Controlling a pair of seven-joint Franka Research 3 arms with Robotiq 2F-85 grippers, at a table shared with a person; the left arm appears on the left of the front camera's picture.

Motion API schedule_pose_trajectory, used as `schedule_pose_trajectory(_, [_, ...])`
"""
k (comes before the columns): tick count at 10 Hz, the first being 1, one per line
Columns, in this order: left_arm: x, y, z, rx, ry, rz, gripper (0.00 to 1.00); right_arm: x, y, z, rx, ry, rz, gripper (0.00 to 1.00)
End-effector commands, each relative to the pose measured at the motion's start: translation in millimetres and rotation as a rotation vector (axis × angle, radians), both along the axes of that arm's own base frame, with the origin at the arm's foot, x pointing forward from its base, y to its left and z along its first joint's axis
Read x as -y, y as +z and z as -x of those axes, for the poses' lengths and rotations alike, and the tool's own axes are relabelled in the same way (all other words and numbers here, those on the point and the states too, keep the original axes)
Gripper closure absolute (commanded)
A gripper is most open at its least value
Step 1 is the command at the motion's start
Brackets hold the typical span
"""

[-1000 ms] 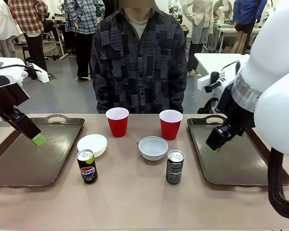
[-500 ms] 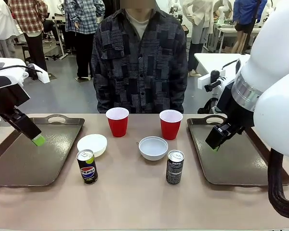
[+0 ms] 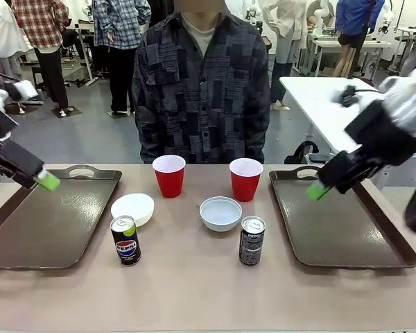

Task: Prepare tableware on both trays.
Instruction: Pick up a Picnic Bowl from the table and place it on a Handle tray.

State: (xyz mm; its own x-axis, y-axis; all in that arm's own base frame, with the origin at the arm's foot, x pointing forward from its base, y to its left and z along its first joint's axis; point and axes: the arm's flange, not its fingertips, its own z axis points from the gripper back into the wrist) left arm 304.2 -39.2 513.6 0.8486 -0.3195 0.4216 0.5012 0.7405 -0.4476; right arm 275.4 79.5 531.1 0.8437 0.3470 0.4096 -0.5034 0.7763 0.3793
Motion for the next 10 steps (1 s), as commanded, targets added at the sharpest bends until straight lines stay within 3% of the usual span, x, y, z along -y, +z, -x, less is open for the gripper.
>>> schedule_pose_trajectory(1, [-36.0,-1.8,-3.3,-0.028,0.09,0.258,0.0,60.7,-0.7,25.8,-0.004,-0.1,-0.237,0.0])
schedule_pose_trajectory(3, [-76.3,-2.3,0.5,-0.068,0.144,0.375,0.0,113.2,6.2,46.2,0.012,-0.176,-0.36,0.0])
schedule_pose_trajectory(6, [-122.1,6.7,15.2,-0.066,0.247,0.33,0.0,162.2,-4.3,60.5,-0.061,-0.258,-0.414,0.0])
schedule_pose_trajectory(10, [-172.6,-7.6,27.8,-0.082,0.379,0.295,0.0,214.5,-27.6,50.3,-0.179,-0.335,-0.504,0.0])
